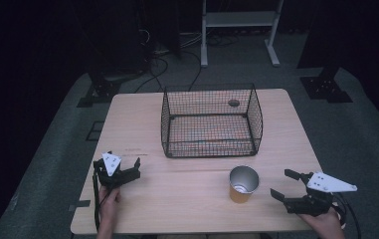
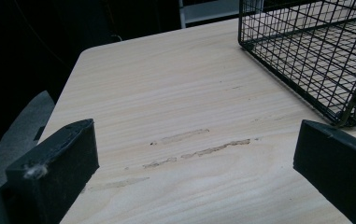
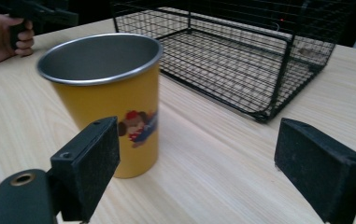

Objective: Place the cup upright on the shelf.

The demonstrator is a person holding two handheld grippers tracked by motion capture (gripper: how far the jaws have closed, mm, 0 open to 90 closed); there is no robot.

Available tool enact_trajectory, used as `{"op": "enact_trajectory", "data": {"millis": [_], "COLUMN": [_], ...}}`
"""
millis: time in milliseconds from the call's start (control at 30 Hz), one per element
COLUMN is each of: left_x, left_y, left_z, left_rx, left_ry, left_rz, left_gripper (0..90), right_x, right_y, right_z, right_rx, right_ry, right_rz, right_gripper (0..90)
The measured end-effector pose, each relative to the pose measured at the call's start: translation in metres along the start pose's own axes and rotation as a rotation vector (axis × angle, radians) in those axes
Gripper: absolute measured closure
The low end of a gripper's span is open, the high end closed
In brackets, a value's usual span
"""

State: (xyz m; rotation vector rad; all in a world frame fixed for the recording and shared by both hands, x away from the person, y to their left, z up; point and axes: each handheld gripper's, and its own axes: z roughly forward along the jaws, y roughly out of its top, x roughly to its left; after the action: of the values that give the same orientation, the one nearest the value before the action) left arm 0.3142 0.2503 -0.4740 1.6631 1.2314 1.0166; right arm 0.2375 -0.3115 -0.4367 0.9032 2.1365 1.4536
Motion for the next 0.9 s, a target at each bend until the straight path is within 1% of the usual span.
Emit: {"op": "enact_trajectory", "data": {"millis": [67, 167, 200, 233, 267, 367, 467, 500, 567, 600, 800, 900], "left_x": [0.000, 0.001, 0.000, 0.000, 0.001, 0.001, 0.001, 0.001, 0.001, 0.001, 0.001, 0.001], "left_y": [0.000, 0.000, 0.000, 0.000, 0.000, 0.000, 0.000, 0.000, 0.000, 0.000, 0.000, 0.000], "left_z": [0.000, 0.000, 0.000, 0.000, 0.000, 0.000, 0.000, 0.000, 0.000, 0.000, 0.000, 0.000], "left_rx": [-0.001, -0.001, -0.001, -0.001, 0.000, 0.001, -0.001, -0.001, 0.000, 0.000, -0.001, -0.001], "left_ry": [-0.001, -0.002, -0.001, -0.001, -0.002, -0.002, -0.002, -0.002, -0.002, -0.003, -0.003, -0.004], "left_rz": [-0.001, -0.001, -0.001, -0.001, -0.001, -0.002, -0.002, -0.001, -0.001, -0.002, -0.002, -0.003], "left_gripper": [0.0, 0.0, 0.0, 0.0, 0.0, 0.0, 0.0, 0.0, 0.0, 0.0, 0.0, 0.0], "right_x": [0.006, 0.010, 0.013, 0.013, 0.016, 0.019, 0.023, 0.026, 0.027, 0.032, 0.038, 0.040], "right_y": [0.002, 0.004, 0.005, 0.005, 0.005, 0.005, 0.005, 0.005, 0.005, 0.005, 0.008, 0.009], "right_z": [0.001, 0.002, 0.003, 0.003, 0.004, 0.006, 0.010, 0.012, 0.013, 0.016, 0.022, 0.025], "right_rx": [0.000, 0.001, 0.009, 0.009, 0.017, 0.024, 0.032, 0.037, 0.038, 0.044, 0.045, 0.045], "right_ry": [0.003, 0.018, 0.034, 0.034, 0.048, 0.054, 0.071, 0.082, 0.088, 0.104, 0.114, 0.126], "right_rz": [-0.019, -0.031, -0.038, -0.038, -0.040, -0.048, -0.044, -0.049, -0.054, -0.057, -0.072, -0.078], "right_gripper": [13.5, 13.5, 13.5, 13.5, 13.5, 13.5, 13.5, 13.5, 13.5, 13.5, 13.5, 13.5]}}
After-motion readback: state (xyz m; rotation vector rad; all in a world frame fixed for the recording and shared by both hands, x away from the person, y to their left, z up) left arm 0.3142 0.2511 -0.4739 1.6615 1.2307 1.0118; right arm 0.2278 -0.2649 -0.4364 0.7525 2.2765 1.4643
